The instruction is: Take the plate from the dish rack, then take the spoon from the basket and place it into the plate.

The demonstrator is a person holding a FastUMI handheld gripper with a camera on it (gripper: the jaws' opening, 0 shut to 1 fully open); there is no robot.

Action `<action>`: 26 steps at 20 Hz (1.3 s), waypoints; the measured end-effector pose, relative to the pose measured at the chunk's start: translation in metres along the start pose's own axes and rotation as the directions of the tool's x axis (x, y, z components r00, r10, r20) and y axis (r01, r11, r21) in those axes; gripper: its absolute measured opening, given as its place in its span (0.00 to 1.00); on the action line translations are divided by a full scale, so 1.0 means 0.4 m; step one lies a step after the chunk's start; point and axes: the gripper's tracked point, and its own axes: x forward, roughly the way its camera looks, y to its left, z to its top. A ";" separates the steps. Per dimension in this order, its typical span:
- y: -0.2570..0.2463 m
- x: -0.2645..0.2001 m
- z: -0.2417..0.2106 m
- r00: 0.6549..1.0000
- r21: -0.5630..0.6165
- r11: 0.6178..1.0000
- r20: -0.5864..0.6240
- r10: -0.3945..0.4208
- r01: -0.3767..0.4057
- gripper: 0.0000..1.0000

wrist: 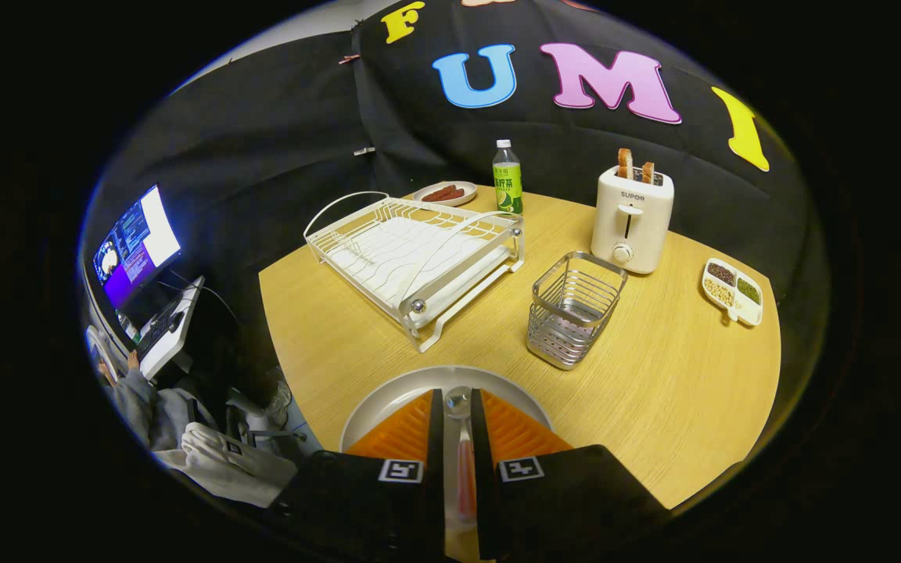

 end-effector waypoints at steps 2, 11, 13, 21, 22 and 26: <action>-0.004 -0.010 0.034 0.999 0.020 1.000 0.041 0.000 -0.001 0.52; -0.052 -0.144 0.273 0.954 0.093 0.987 0.261 -0.148 0.128 0.99; -0.074 -0.189 0.332 0.924 0.130 0.973 0.310 -0.222 0.190 0.99; -0.095 -0.403 0.480 0.714 0.344 0.838 0.441 -0.543 0.424 0.99; -0.091 -0.430 0.483 0.689 0.364 0.819 0.446 -0.571 0.443 0.99; -0.069 -0.523 0.475 0.599 0.419 0.751 0.453 -0.660 0.511 0.99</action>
